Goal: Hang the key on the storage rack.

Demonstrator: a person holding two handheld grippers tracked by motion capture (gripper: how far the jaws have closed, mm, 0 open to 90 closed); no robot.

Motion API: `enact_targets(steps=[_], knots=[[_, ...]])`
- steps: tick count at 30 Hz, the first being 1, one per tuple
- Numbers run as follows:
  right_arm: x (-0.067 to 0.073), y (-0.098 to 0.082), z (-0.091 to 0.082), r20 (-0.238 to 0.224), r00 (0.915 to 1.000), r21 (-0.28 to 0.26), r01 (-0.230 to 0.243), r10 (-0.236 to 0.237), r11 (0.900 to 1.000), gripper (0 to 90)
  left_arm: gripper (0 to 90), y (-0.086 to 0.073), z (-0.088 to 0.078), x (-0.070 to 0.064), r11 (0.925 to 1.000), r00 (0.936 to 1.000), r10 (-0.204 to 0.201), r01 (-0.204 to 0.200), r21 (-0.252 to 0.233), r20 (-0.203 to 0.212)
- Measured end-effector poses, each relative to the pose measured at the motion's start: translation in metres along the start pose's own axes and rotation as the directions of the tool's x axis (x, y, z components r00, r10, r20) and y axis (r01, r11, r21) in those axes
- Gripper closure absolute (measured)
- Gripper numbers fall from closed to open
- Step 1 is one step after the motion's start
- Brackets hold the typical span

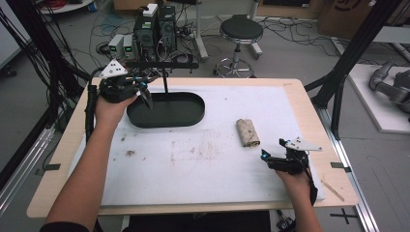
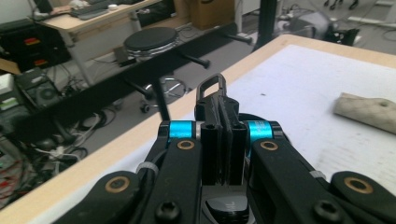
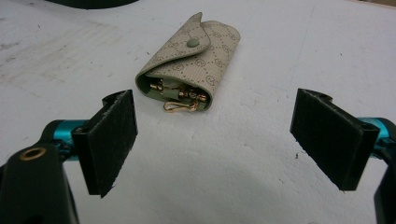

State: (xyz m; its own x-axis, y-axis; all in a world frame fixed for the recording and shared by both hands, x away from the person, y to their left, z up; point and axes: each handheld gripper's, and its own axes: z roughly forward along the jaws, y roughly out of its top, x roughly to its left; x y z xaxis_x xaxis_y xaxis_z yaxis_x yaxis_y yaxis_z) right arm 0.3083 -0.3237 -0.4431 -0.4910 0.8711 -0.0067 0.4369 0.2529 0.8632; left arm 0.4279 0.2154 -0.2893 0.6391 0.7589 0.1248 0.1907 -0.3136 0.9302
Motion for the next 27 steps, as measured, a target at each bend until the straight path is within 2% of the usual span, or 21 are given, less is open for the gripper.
enact_targets(steps=[7,14,27], knots=[[-0.001,-0.001,-0.001,0.003,1.0000,0.001,-0.001,0.001,1.000,15.2,87.6,0.009,0.007,0.013,0.9998,0.9979,0.001,0.000,0.019,-0.064],[-0.003,-0.002,-0.001,0.005,1.0000,0.001,-0.005,0.005,1.000,15.1,87.6,0.002,0.016,0.018,0.9975,0.9931,0.010,-0.001,0.071,-0.117],[-0.004,-0.003,-0.002,0.002,0.9999,0.004,-0.016,0.016,1.000,15.2,87.6,-0.007,0.038,0.009,0.9920,0.9942,0.041,-0.029,0.123,-0.099]])
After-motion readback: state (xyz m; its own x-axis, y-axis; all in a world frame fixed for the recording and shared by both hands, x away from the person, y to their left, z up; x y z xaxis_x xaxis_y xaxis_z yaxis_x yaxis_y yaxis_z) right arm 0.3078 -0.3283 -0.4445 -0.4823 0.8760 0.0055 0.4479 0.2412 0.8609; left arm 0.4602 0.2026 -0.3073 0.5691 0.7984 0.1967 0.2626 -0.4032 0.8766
